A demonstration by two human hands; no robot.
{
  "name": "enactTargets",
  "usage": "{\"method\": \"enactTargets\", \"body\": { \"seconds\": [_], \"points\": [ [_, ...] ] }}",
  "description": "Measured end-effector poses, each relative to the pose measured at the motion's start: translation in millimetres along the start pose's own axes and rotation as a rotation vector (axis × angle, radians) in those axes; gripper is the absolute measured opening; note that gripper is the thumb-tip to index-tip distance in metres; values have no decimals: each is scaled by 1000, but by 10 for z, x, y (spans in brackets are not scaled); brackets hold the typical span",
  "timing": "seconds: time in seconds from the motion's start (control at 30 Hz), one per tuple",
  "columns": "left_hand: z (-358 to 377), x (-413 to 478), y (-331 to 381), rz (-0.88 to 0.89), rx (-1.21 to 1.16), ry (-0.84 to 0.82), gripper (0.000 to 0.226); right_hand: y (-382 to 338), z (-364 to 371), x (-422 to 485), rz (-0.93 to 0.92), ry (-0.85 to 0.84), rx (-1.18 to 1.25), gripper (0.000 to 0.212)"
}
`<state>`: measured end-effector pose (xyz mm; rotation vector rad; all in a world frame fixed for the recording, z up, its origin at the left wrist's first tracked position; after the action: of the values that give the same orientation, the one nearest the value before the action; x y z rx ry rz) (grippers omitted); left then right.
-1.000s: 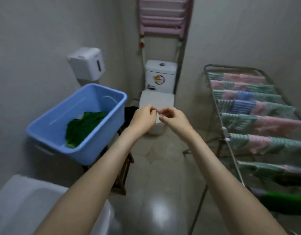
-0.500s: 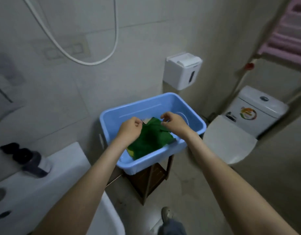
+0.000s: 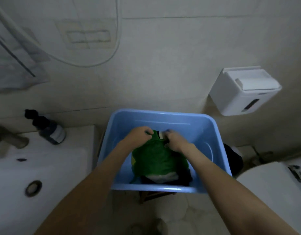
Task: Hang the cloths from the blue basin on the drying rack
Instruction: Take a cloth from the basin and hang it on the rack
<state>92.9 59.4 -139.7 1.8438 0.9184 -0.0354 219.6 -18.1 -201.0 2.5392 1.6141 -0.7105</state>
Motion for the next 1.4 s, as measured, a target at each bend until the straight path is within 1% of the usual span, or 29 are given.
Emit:
{"method": "enactTargets", "body": {
  "seconds": [0.1,0.17,0.27,0.3,0.37,0.4,0.47,0.5,0.57,0.67,0.7,0.77,0.83,0.87,0.93,1.0,1.1,1.17,1.2,1.27,1.3,1.37,1.4],
  "points": [
    [87,25,109,29,49,-19,26,35,26,28,-41,47,-190,51],
    [131,37,146,33,49,-42,28,41,30,24,-66,73,-305,50],
    [147,30,172,20,40,-40,31,56,10,20,-114,99,-367,46],
    [148,25,180,18,42,-39,32,61,1,25,-140,108,-348,45],
    [149,22,186,19,57,-41,33,74,-30,32,-185,136,-232,40],
    [152,25,180,22,68,-41,33,81,-61,14,-198,153,-151,32],
    [176,36,166,27,77,-46,34,104,-142,-67,-195,162,14,10],
    [192,41,157,26,81,-50,36,108,-190,-106,-191,160,91,6],
    [252,47,170,34,129,-84,44,101,-306,-221,-188,167,207,13],
    [335,79,232,64,223,-148,57,71,-554,-398,-193,186,304,16],
    [339,92,255,75,253,-134,56,77,-649,-462,-182,205,331,18],
    [304,113,313,91,299,-65,40,93,-842,-590,-178,258,404,24],
    [260,93,406,137,253,-14,19,120,-997,-714,-173,308,489,27],
    [241,74,477,183,223,-13,14,159,-1055,-763,-155,325,539,26],
    [220,25,614,268,187,-40,17,247,-1107,-827,-125,322,636,26],
    [174,-57,740,332,138,-52,23,275,-1087,-897,-127,267,628,28],
    [78,-160,903,416,6,-23,31,236,-958,-1001,-98,150,453,25],
    [34,-201,972,446,-25,-14,30,231,-906,-1073,-72,189,413,24],
    [18,-226,1007,465,-33,-11,30,252,-904,-1131,-40,245,433,22],
    [-28,-278,1101,512,-54,16,31,291,-901,-1249,25,324,540,10],
    [-44,-324,1168,547,-77,20,32,274,-890,-1312,53,331,584,15],
    [-68,-449,1326,616,-179,-13,32,167,-819,-1401,80,283,645,43],
    [-61,-520,1409,653,-250,-59,31,88,-788,-1458,83,282,679,45]
  ]
}}
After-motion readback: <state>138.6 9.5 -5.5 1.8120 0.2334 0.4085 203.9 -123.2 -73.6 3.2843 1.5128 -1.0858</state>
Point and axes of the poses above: each hand's wrist, its own x-axis towards the middle knuckle, its own z-axis out of the palm, y = z × x, the point moved 7 cm from there along x, towards the middle knuckle, and after that the axes turned 11 degrees about -x, right-handed, at the moved point
